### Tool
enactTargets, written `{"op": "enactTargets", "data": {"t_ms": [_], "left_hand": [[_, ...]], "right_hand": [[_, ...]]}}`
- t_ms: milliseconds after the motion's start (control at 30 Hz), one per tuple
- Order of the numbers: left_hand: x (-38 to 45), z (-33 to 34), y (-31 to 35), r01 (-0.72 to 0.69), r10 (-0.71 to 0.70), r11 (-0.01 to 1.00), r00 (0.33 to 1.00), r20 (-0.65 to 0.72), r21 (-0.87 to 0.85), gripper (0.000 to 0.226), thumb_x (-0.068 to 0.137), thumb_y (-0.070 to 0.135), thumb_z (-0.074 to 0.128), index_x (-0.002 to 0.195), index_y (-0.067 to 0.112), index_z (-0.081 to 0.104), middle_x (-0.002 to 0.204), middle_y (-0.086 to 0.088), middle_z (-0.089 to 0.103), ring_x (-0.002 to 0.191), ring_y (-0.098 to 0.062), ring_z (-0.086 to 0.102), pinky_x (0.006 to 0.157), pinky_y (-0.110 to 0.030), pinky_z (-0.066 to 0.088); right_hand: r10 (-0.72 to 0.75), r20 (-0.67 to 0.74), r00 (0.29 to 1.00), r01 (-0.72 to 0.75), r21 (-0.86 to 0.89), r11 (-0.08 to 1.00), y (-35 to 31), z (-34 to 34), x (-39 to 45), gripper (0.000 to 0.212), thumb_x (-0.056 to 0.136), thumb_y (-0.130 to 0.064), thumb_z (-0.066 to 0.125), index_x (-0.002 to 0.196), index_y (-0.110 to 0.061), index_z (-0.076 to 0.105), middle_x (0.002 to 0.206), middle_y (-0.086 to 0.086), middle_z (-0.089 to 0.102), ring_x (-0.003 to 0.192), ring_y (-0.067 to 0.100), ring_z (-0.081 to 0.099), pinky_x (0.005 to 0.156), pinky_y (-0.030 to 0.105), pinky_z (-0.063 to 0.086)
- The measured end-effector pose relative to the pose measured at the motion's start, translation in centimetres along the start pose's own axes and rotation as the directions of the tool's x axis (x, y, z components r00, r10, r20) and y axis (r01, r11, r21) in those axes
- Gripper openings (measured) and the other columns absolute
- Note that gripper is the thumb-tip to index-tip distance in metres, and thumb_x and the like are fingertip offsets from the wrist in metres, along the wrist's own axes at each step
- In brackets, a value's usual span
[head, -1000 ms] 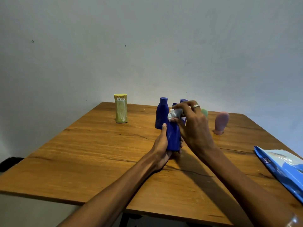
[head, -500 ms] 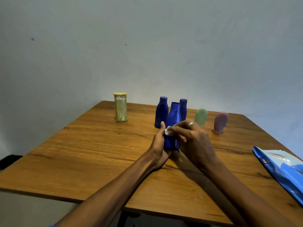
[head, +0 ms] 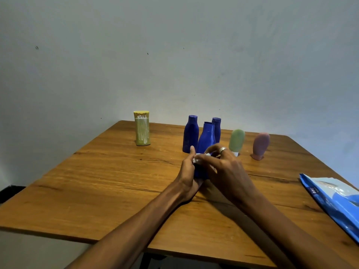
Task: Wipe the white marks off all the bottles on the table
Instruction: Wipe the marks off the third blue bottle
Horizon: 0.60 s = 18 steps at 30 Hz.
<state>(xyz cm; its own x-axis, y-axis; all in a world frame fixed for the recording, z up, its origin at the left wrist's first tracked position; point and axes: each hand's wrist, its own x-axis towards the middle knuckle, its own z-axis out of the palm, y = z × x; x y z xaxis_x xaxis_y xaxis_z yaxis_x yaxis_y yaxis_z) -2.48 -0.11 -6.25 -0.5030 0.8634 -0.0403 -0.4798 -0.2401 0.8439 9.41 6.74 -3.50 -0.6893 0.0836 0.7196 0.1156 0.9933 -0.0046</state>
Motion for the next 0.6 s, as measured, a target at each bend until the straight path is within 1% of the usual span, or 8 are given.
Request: {"op": "enactTargets", "data": {"t_ms": [67,133,167,267,367,467,533,600], "left_hand": [[-0.3,0.3,0.0,-0.047,0.047,0.997,0.999,-0.001,0.054,0.062,0.104,0.060,0.026,0.121,0.017,0.067,0.114,-0.015,0.075,0.107,-0.029,0.069,0.093,-0.049,0.056],[-0.3,0.3,0.1,-0.058,0.056,0.994,0.998,0.022,0.091,0.071,0.101,0.067,0.017,0.118,0.018,0.065,0.096,-0.013,0.073,0.084,-0.025,0.065,0.071,-0.040,0.052],[-0.3,0.3,0.1,-0.054,0.050,0.993,0.998,0.038,0.101,0.077,0.098,0.070,0.013,0.116,0.016,0.065,0.089,-0.011,0.070,0.077,-0.022,0.063,0.067,-0.037,0.050],[0.1,0.1,0.1,-0.035,0.026,0.995,0.996,0.089,0.098,0.089,0.093,0.078,0.007,0.112,0.015,0.067,0.083,-0.009,0.067,0.073,-0.018,0.061,0.064,-0.033,0.049],[0.3,0.1,0.0,-0.027,0.015,0.995,0.992,0.123,0.097,0.091,0.090,0.080,0.005,0.108,0.017,0.068,0.081,-0.007,0.065,0.071,-0.017,0.060,0.059,-0.030,0.050],[0.3,0.1,0.0,-0.010,-0.003,0.995,0.991,0.134,0.095,0.091,0.089,0.080,0.006,0.110,0.017,0.067,0.081,-0.007,0.065,0.071,-0.017,0.060,0.058,-0.029,0.051],[0.4,0.0,-0.1,-0.018,0.008,0.996,0.993,0.118,0.088,0.091,0.089,0.080,0.007,0.116,0.015,0.065,0.083,-0.009,0.066,0.072,-0.018,0.062,0.061,-0.030,0.052],[0.6,-0.1,-0.3,-0.041,0.034,0.996,0.996,0.085,0.076,0.091,0.089,0.079,0.008,0.121,0.014,0.063,0.087,-0.012,0.067,0.074,-0.020,0.064,0.064,-0.033,0.053]], "right_hand": [[0.031,-0.063,0.998,-0.031,0.011,0.999,0.4,-0.1,1.5,0.028,0.088,-0.025,0.064,0.110,-0.012,0.076,0.108,0.020,0.064,0.088,0.029,0.071,0.069,0.030,0.061],[0.074,-0.118,0.990,-0.072,0.023,0.997,0.9,-0.3,3.1,0.025,0.094,-0.024,0.064,0.112,-0.012,0.076,0.112,0.021,0.063,0.087,0.027,0.069,0.070,0.024,0.056],[0.100,-0.142,0.985,-0.097,0.033,0.995,1.3,-0.3,3.8,0.022,0.095,-0.022,0.067,0.113,-0.013,0.076,0.113,0.019,0.062,0.087,0.024,0.068,0.071,0.019,0.053],[0.233,-0.220,0.947,-0.199,0.166,0.966,2.4,-0.5,5.3,0.022,0.092,-0.019,0.074,0.114,-0.015,0.078,0.115,0.011,0.062,0.091,0.013,0.063,0.074,0.009,0.045],[0.338,-0.278,0.899,-0.249,0.310,0.917,2.7,-0.1,5.5,0.023,0.091,-0.018,0.075,0.114,-0.016,0.078,0.115,0.007,0.067,0.095,0.011,0.065,0.080,0.018,0.058],[0.405,-0.296,0.865,-0.266,0.414,0.871,2.6,0.0,5.2,0.024,0.090,-0.014,0.076,0.114,-0.013,0.078,0.115,0.007,0.070,0.102,0.010,0.067,0.083,0.020,0.060],[0.358,-0.264,0.896,-0.249,0.369,0.895,2.4,0.1,5.0,0.026,0.089,-0.012,0.077,0.115,-0.013,0.078,0.118,0.009,0.069,0.104,0.013,0.066,0.084,0.022,0.060],[0.246,-0.203,0.948,-0.201,0.221,0.954,2.0,0.2,4.7,0.026,0.089,-0.012,0.077,0.115,-0.013,0.077,0.120,0.013,0.065,0.101,0.015,0.063,0.081,0.013,0.050]]}}
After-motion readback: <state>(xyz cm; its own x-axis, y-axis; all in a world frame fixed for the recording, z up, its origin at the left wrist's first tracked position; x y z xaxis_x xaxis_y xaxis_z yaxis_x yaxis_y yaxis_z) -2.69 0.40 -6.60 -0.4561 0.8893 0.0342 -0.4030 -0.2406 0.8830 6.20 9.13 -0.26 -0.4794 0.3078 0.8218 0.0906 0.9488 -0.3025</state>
